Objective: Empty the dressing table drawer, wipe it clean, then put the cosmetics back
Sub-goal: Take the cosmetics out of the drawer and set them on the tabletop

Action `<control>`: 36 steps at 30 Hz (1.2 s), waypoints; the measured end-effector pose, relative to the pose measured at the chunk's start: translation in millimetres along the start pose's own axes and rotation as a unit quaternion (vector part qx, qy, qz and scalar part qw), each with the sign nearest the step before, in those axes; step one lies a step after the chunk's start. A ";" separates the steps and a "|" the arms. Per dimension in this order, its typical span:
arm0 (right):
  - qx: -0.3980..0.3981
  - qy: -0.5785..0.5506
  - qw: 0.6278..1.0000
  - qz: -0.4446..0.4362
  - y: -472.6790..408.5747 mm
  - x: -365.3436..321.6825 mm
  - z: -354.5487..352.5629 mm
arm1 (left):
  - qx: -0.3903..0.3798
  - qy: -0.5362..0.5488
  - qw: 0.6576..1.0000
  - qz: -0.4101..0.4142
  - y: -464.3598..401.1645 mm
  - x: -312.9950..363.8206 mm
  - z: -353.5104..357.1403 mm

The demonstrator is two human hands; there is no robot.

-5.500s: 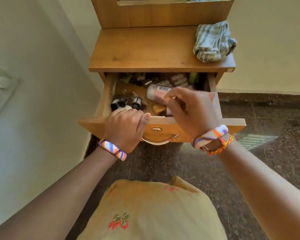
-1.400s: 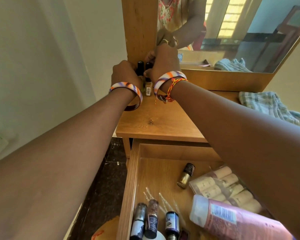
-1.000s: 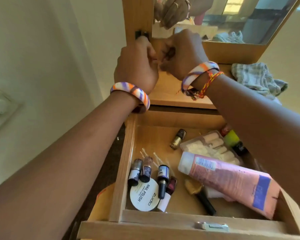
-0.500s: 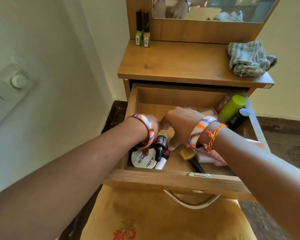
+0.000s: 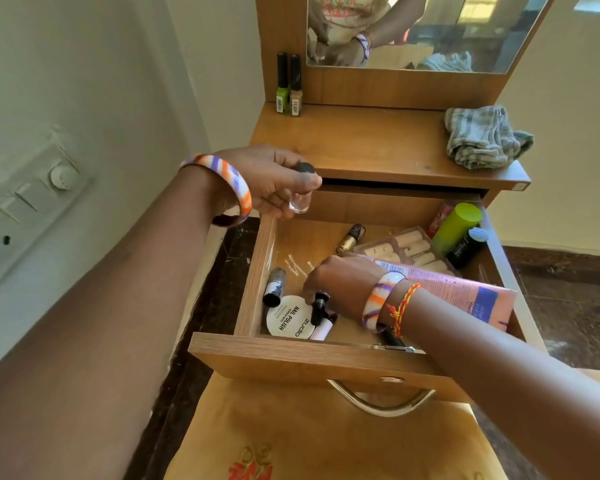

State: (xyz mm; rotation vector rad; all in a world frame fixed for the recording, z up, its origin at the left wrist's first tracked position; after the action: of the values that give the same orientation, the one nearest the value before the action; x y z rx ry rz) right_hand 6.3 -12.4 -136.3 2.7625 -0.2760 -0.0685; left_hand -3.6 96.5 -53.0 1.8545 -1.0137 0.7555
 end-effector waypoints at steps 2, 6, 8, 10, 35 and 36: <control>0.008 0.019 1.000 -0.017 0.1 -2.5 -2.1 | 0.005 0.078 0.997 -0.025 -3.5 -8.0 2.1; 0.013 0.041 0.998 -0.053 -1.1 -3.6 -3.5 | 0.046 0.179 0.982 -0.036 -12.2 -21.7 1.2; 0.026 0.030 0.997 -0.067 -2.2 -2.0 -3.3 | 0.065 0.183 0.981 -0.019 -15.9 -20.2 -4.1; 0.048 -0.001 0.996 -0.070 -2.4 1.0 -8.7 | 0.091 0.172 0.981 0.004 -19.0 -14.6 -12.9; 0.386 -0.453 0.767 0.240 -113.1 141.3 -149.1 | 0.399 -0.150 0.903 0.054 -119.7 23.1 -98.2; 0.384 -0.447 0.771 0.240 -113.6 139.8 -149.5 | 0.395 -0.152 0.905 0.048 -119.9 22.0 -98.6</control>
State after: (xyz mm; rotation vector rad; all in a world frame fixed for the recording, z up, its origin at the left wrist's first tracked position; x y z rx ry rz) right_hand 176.4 115.9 -39.4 3.0338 -1.5407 -1.4423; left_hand 101.6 212.1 -39.7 2.7005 -1.0837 1.0616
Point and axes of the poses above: each hand's wrist, its own y-axis away from the middle knuckle, its own z-axis out of the palm, x = y × z, the point moved 6 cm from there along -y, towards the middle knuckle, and after that the axes turned 1 degree about y, right-handed, at the moved point
